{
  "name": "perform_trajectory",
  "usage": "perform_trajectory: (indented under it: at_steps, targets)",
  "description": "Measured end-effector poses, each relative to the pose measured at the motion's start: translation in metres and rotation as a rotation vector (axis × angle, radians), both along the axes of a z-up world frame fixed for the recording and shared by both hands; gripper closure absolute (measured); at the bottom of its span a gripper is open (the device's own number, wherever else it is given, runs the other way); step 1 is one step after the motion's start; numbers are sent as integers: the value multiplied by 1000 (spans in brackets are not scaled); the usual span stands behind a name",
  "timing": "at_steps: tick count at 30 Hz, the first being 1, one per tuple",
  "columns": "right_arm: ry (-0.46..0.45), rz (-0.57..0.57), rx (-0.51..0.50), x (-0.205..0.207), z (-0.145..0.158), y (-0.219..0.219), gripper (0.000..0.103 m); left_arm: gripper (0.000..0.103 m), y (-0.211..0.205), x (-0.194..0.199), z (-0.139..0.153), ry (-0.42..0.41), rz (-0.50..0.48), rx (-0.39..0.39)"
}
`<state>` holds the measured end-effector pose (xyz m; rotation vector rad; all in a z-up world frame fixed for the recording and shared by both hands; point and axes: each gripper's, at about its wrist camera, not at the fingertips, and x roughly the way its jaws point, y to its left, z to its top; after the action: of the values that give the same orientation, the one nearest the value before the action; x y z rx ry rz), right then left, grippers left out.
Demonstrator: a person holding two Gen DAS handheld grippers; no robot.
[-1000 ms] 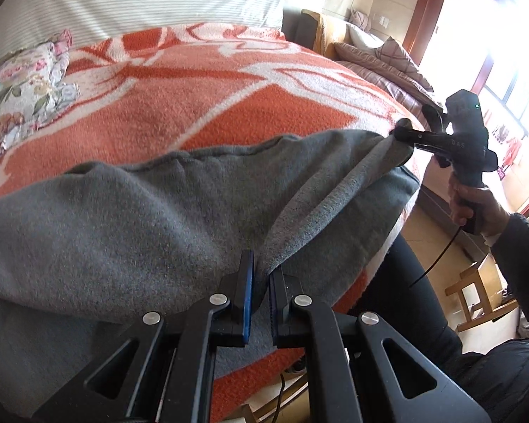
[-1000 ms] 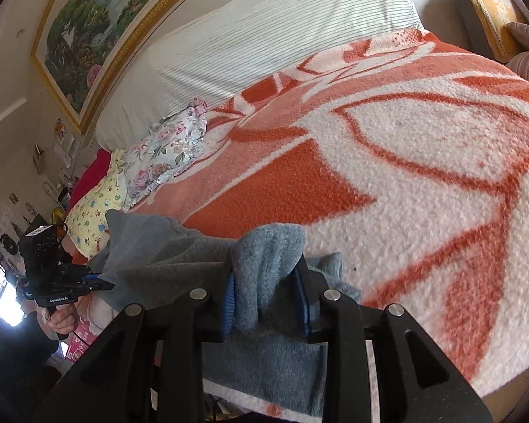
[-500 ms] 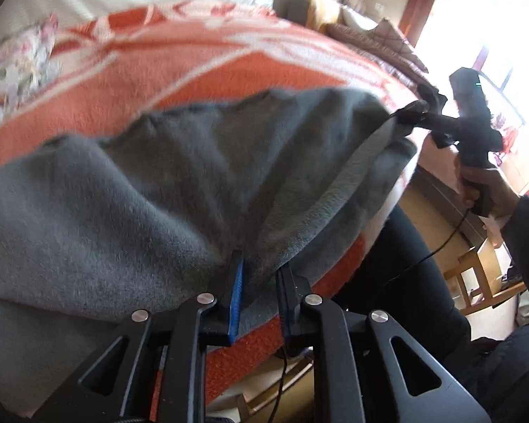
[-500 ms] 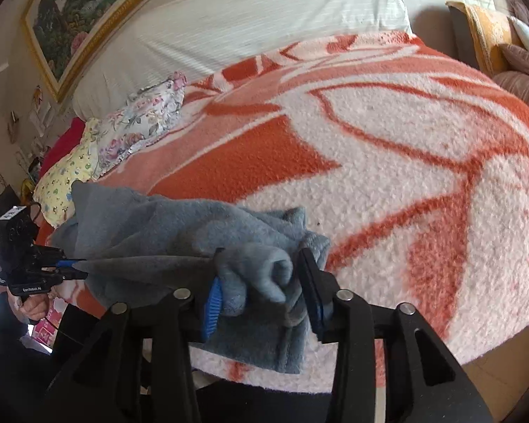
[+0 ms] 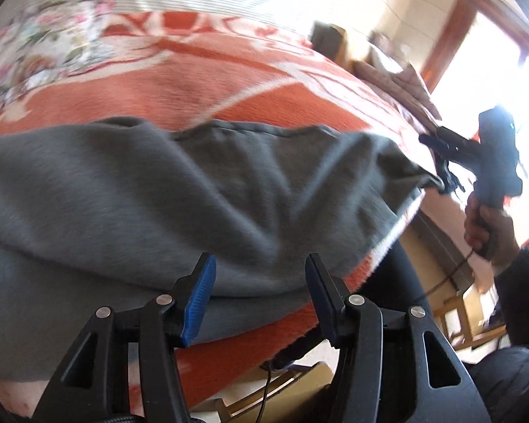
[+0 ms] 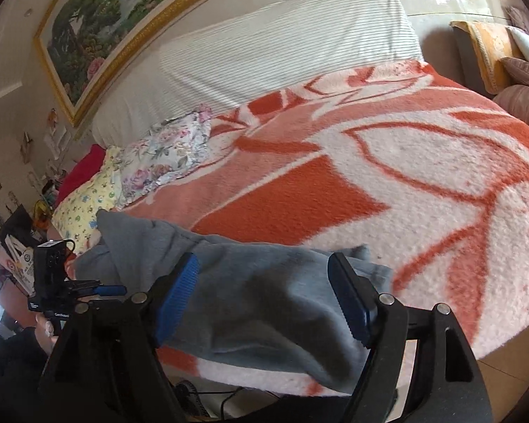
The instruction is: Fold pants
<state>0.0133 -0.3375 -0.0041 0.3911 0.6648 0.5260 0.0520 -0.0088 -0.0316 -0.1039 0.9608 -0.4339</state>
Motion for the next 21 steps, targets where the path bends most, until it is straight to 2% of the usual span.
perform_trajectory:
  at_steps: [3,8,12,17,21]
  targets:
    - [-6,114,-20,14,2,50,26,49,28,0,2,4,83,-26]
    - [-17,289,-24,30,4,132,26,49,74,-3,7,-15,208,-25]
    - [-3,398,-36,36,-2,190,26,49,119,-5,12,-22,330,-40]
    - [18,495,-53,39,-9,246,26,47,180,-14,17,-38,499,-55]
    - [17,540,-67,38,-9,279,26,46,219,-18,18,-37,597,-91]
